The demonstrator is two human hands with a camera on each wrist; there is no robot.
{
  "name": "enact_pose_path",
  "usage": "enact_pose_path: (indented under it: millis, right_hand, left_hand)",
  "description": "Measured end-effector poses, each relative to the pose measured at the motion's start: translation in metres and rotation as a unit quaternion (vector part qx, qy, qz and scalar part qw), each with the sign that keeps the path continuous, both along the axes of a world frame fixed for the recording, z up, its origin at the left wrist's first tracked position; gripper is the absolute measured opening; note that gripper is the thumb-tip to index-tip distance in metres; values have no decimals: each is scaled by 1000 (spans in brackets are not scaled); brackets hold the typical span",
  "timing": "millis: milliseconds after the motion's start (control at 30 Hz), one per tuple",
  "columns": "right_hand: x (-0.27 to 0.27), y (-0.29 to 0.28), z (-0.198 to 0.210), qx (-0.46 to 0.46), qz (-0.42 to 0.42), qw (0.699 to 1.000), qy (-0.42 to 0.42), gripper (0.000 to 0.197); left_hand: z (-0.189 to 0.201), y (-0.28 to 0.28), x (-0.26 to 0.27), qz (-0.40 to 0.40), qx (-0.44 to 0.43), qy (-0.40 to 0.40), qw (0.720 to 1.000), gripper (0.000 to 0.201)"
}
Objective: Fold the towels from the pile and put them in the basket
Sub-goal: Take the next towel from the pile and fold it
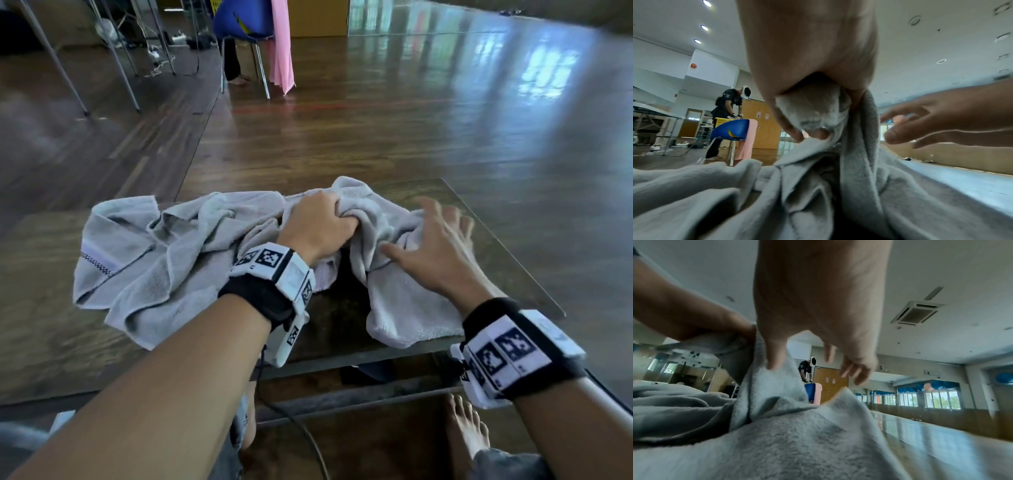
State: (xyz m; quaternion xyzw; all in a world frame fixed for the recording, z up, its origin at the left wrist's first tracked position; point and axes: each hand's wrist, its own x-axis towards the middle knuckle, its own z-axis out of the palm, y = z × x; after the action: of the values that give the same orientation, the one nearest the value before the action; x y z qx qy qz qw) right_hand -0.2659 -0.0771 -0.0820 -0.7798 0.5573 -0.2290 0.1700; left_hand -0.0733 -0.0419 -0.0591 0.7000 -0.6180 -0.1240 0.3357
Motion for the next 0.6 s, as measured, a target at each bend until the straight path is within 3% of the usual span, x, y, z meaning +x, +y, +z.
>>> enact_pose_path:
  millis: [33,133,200,300,467,600]
  right_hand:
    - [4,3,0,-3,37,999,-5,76]
    - [9,8,0,-37,82,995,-35,15]
    - [4,5,2,-27,80,989,-119,23]
    - [0,-2,8,66,30,964,-254,23]
    - [-5,-10,13,193,-34,905,-377,37]
    - [-6,-10,13,253,-75,885,-384,46]
  left_hand:
    - [1,-1,-7,-19,8,18,1000,16]
    - [7,2,-23,-108,57,116,986,21]
    - [14,5,-27,-140,68,205,966,34]
    - [22,7,-22,-125,57,294,946,48]
    - [10,9,-17,-147,62,158,975,49]
    - [6,2,-25,-142,23,157,977,30]
